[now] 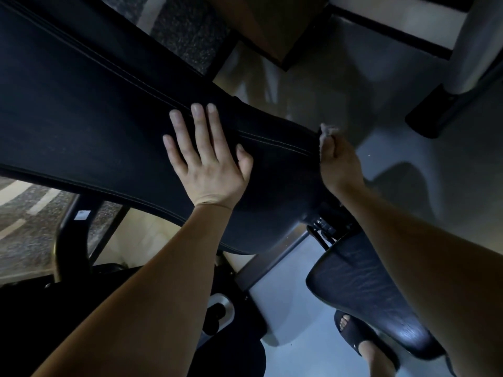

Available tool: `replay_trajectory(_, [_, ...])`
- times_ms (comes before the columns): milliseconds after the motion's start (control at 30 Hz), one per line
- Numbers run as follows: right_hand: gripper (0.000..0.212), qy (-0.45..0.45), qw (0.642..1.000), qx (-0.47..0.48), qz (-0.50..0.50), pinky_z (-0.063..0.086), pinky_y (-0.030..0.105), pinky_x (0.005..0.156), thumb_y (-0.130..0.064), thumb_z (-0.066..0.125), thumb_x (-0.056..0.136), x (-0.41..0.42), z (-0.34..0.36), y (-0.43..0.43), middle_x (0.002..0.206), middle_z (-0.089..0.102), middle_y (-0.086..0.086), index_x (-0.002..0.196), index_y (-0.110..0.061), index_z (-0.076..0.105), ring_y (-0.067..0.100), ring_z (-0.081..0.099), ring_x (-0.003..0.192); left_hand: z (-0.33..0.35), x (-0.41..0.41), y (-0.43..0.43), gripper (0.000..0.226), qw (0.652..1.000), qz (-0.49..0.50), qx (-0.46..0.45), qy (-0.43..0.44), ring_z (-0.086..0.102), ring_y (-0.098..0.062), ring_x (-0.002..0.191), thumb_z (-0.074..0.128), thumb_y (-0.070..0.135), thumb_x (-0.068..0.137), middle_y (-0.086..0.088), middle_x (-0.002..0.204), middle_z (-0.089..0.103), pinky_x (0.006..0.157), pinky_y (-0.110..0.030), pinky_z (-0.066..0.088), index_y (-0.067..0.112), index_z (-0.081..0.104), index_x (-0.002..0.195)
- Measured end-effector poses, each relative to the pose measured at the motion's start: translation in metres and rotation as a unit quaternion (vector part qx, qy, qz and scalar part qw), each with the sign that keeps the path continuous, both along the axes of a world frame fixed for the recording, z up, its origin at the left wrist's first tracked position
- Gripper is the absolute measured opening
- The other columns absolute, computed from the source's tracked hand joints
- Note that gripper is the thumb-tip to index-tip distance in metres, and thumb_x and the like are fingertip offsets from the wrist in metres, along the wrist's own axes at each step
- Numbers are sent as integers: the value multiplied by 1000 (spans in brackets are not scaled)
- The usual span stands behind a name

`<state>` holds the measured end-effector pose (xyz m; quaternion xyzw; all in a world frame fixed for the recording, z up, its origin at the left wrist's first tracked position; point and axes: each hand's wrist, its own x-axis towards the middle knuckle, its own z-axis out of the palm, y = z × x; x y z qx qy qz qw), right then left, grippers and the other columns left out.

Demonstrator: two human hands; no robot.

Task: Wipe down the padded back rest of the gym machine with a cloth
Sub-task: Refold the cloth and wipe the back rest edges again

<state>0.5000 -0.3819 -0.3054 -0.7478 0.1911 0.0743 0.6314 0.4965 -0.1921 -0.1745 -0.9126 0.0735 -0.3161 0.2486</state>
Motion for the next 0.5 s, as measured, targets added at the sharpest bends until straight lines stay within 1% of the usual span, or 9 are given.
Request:
replay_trajectory(67, [39,99,995,17,27,33,23,96,-24,32,110,18,-4,-5,146,54,13,138,-11,55,31,47,134,1,0,0,69,1000,-1,-1,-2,36,-48,144,52,40,94,-17,155,42,120,-59,24,4,43,152])
replay_trajectory(100, [40,134,989,26,49,34,29,99,-24,30,111,27,-6,-7,146,53,17,138,-8,54,35,47,134,1,0,0,70,1000,-1,-2,-2,35,-47,144,52,41,93,-17,155,42,120,-59,24,4,42,152])
replay_trajectory(167, [45,157,985,27,68,37,36,104,-27,27,111,44,-3,-8,143,54,21,138,-3,55,38,49,131,-1,1,0,70,1000,-2,-5,-1,35,-48,144,52,41,93,-17,156,41,120,-59,23,4,41,153])
replay_trajectory(233, [49,156,983,57,75,41,37,103,-33,30,110,53,14,-1,137,57,23,136,-1,57,37,53,128,-2,1,0,70,1000,-3,-4,0,35,-48,144,51,41,93,-17,156,41,120,-60,24,4,40,153])
replay_trajectory(333, [42,51,988,69,125,42,33,99,-28,33,109,70,62,24,136,59,18,135,-3,56,33,53,127,-2,1,0,70,1000,-1,0,-1,35,-49,144,50,41,94,-17,156,40,119,-60,25,4,40,153])
replay_trajectory(400, [37,-23,985,59,163,40,31,88,-28,35,109,79,89,41,131,63,11,131,-10,59,27,56,122,-2,1,0,70,1000,-1,1,0,35,-49,144,49,41,94,-18,156,40,119,-61,26,4,41,153])
replay_trajectory(433, [35,-59,981,57,175,37,28,82,-30,35,108,79,98,46,125,66,6,126,-15,61,23,58,116,-2,1,0,70,1000,-2,1,0,35,-49,144,49,41,94,-18,156,40,119,-61,26,4,41,153])
replay_trajectory(500, [33,-103,977,65,176,37,28,81,-37,31,107,73,94,48,103,67,-8,113,-27,62,17,60,99,-2,1,1,69,1000,-2,0,2,35,-49,144,49,41,95,-18,156,40,119,-61,26,4,41,153])
